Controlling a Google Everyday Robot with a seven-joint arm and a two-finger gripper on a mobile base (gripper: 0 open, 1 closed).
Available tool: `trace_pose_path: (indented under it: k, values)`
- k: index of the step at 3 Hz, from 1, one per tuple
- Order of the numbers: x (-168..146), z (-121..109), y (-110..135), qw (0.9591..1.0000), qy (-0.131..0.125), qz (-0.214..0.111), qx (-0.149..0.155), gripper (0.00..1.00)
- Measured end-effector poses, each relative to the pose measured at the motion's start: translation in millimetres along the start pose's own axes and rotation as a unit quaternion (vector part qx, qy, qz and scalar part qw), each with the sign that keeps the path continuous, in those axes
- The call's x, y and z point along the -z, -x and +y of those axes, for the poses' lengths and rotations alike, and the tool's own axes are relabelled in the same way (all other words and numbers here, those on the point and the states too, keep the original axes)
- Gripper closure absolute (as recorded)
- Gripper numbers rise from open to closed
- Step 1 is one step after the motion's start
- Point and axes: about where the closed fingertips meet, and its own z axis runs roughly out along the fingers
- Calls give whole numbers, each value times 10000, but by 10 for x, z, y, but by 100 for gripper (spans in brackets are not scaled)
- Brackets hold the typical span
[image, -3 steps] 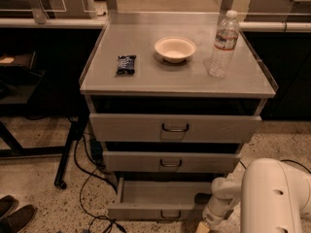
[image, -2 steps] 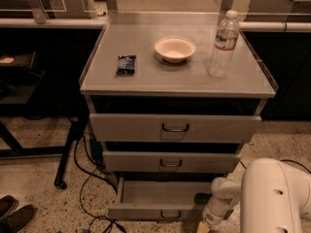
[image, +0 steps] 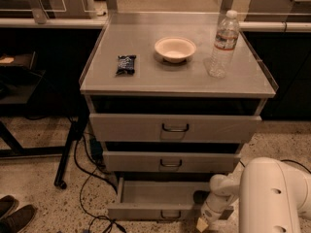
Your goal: Close bottom drawer
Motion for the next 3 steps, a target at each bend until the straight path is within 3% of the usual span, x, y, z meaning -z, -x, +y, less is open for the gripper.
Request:
trace_pose_path:
  k: [2,3]
  values:
    - [125,-109,311,9991,-298,-285,125,100]
    - [127,-112,319,9990,-311,-296,129,83]
